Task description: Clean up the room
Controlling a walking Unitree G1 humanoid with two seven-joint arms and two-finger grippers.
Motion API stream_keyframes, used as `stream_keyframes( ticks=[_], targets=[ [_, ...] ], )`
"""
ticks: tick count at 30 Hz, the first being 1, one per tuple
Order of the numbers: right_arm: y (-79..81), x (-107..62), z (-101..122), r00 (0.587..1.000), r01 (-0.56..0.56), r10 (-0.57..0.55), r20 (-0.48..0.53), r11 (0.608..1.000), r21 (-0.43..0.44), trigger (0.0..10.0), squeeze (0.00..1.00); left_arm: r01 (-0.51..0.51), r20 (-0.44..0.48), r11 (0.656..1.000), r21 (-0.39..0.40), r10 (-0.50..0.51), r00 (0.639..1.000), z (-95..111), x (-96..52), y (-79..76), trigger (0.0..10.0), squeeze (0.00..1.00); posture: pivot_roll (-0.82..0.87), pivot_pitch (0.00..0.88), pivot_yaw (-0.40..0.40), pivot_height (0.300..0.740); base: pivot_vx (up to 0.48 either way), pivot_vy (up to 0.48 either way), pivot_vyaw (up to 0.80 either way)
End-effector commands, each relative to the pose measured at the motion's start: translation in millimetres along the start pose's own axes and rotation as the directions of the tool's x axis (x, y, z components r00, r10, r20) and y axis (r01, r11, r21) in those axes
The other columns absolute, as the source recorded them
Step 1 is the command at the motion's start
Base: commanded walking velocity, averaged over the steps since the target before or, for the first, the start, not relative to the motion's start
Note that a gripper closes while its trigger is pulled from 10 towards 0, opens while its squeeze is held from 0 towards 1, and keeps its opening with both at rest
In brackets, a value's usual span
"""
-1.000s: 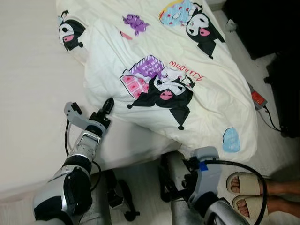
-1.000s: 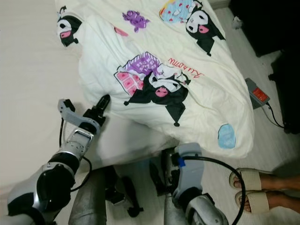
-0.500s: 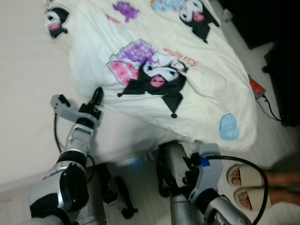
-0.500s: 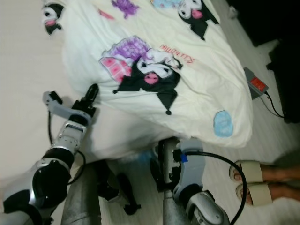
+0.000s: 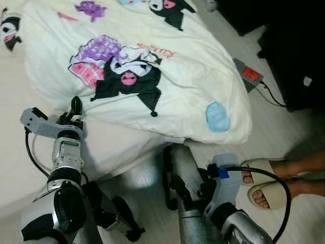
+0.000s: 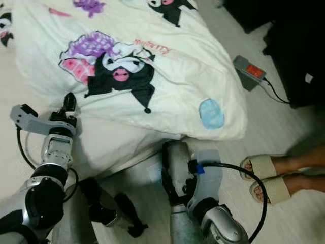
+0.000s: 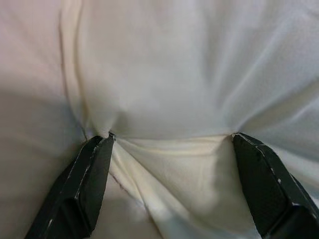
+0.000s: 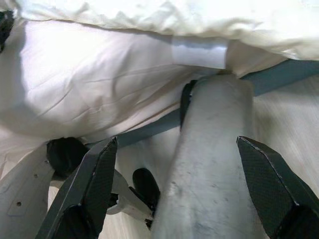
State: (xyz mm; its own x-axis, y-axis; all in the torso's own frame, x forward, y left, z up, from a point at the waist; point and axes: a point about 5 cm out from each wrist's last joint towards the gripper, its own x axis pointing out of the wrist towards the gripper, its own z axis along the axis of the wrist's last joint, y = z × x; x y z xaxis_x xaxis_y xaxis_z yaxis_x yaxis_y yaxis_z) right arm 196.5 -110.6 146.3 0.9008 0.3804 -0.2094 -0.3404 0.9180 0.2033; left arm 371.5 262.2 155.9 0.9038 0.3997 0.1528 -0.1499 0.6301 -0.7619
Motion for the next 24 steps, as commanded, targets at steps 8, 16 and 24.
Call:
stream_keyframes(
  ticks=[8,16,24],
  targets=[
    [4.1,1.2,-6.8,0.999,-0.022,0.023,-0.023,0.999,0.024,10.0,0.0,-0.075,0.046,0.996,0.044,0.073,0.996,20.4,-0.1,20.3,10.0,0.0,-0.3,0.656,0.035,0.55,0.0,0.0,0.0],
    [4.6,1.4,-6.7,0.999,-0.026,0.026,-0.018,0.999,0.024,10.0,0.0,-0.266,0.181,0.947,0.178,0.234,0.955,67.9,-0.8,53.0,10.0,0.0,-0.3,0.655,0.034,0.55,0.0,0.0,0.0],
    [3.3,4.6,-6.5,0.999,-0.03,0.03,-0.016,0.999,0.02,10.0,0.0,-0.082,0.22,0.889,0.45,-0.022,0.975,105.3,17.1,15.0,10.0,0.0,-0.28,0.645,0.034,0.55,0.0,0.0,0.0]
  ],
)
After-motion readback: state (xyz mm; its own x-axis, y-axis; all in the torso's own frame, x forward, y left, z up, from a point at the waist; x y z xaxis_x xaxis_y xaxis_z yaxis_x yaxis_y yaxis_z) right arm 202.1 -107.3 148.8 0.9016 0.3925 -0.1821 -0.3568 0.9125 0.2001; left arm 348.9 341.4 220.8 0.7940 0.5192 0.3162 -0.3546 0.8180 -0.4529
